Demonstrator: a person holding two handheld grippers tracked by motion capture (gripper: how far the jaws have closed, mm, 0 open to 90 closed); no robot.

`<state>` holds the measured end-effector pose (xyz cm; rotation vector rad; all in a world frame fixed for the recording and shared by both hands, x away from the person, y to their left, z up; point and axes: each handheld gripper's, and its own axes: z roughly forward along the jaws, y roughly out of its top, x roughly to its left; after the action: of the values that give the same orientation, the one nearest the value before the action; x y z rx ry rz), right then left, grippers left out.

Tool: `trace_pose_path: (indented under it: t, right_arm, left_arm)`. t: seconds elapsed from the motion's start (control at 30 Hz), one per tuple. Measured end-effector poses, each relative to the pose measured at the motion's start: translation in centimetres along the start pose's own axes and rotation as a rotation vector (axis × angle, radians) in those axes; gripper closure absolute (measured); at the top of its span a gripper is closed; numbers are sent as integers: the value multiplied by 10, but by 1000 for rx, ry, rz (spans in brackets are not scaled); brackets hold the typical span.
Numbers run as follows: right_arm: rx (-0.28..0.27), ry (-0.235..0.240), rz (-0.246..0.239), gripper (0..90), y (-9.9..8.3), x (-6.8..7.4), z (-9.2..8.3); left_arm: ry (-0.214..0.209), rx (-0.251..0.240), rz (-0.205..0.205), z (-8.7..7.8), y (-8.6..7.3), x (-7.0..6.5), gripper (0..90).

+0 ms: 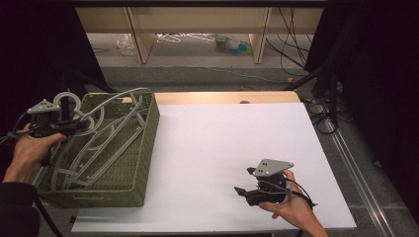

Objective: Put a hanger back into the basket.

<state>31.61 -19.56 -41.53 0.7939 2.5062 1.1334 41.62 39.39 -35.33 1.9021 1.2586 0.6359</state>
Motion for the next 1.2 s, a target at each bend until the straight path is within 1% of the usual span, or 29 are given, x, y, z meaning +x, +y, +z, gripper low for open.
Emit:
trace_pose_path:
  t: [0.03, 0.1, 0.23, 0.27, 0.3, 0.33, 0.37, 0.4, 0.43, 0.47, 0.53, 0.57, 0.6, 0.63, 0.67, 0.7, 0.73, 0.77, 0.83, 0.87, 0.9, 0.97, 1.0, 1.03, 1.07, 1.1, 1.17, 1.2]
  right_arm:
    - [-1, 2, 2, 275, 0, 0, 0]
    - [0, 4, 4, 275, 0, 0, 0]
    - [-5, -3, 1, 275, 0, 0, -1]
    - [-5, -2, 1, 275, 0, 0, -1]
    - [-5, -2, -1, 275, 0, 0, -1]
    - [-5, -2, -1, 275, 0, 0, -1]
    - [-2, 0, 4, 275, 0, 0, -1]
    - [0, 0, 7, 275, 0, 0, -1]
    - [-5, -2, 0, 275, 0, 0, -1]
    - [-4, -2, -1, 275, 0, 0, -1]
    - [-4, -2, 0, 275, 0, 0, -1]
    - [-4, 0, 4, 275, 1, 0, -1]
    - [-3, 0, 7, 275, 1, 0, -1]
    - [0, 0, 8, 275, 0, 0, -1]
    - [-2, -3, 6, 275, 0, 0, -1]
    - [0, 0, 6, 275, 0, -1, -2]
    - [-2, -1, 5, 275, 1, -1, -2]
    - [-5, -2, 8, 275, 1, 0, -2]
    - [-5, 3, 7, 275, 1, 0, -2]
    - [-2, 4, 5, 275, 1, 0, -2]
    - [-2, 4, 5, 275, 1, 0, -2]
    - [-5, -1, 7, 275, 1, 0, -2]
    - [-2, 0, 7, 275, 1, 0, -2]
    - [-3, 1, 7, 275, 1, -1, -3]
    - [-8, 0, 3, 275, 1, -1, -2]
    - [-8, -1, 3, 275, 1, -1, -2]
    - [-4, 1, 7, 275, 0, 0, -2]
    - [-4, 0, 7, 275, 0, 0, -2]
  left_arm:
    - [-8, 2, 3, 1, -1, 1, 803]
    - [-4, 1, 2, 3, -2, 0, 803]
    - [3, 37, 19, 6, -2, -1, 804]
    - [6, 95, 69, 4, -2, 2, 803]
    - [3, 99, 58, 7, -4, 2, 803]
    - [16, 112, 64, 8, -6, 2, 802]
    - [24, 106, 41, 10, -7, 2, 802]
    - [22, 117, 49, 10, -9, 4, 801]
    - [25, 75, 6, 13, -11, 2, 802]
    - [16, 100, 36, 13, -13, 5, 803]
    - [8, 112, 39, 15, -14, 5, 802]
    - [9, 75, -4, 19, -15, 1, 801]
    - [4, 101, 25, 19, -14, 2, 801]
    - [5, 98, 21, 22, -14, 0, 800]
    - [3, 127, 51, 23, -15, 1, 800]
    - [4, 133, 50, 25, -16, -1, 800]
    - [2, 118, 26, 30, -18, -4, 799]
    - [2, 143, 49, 31, -19, -3, 798]
    - [7, 128, 12, 37, -23, -5, 795]
    - [11, 145, 32, 38, -25, -3, 794]
    - [15, 161, 33, 39, -27, -3, 794]
    - [22, 120, 6, 41, -30, -1, 793]
    - [24, 149, 19, 39, -30, 1, 792]
    - [30, 141, 10, 40, -31, 0, 789]
    - [45, 150, 12, 39, -31, 0, 785]
    - [48, 159, 19, 39, -32, 1, 782]
    - [56, 145, 13, 41, -34, 0, 764]
    - [57, 165, 17, 40, -34, 1, 764]
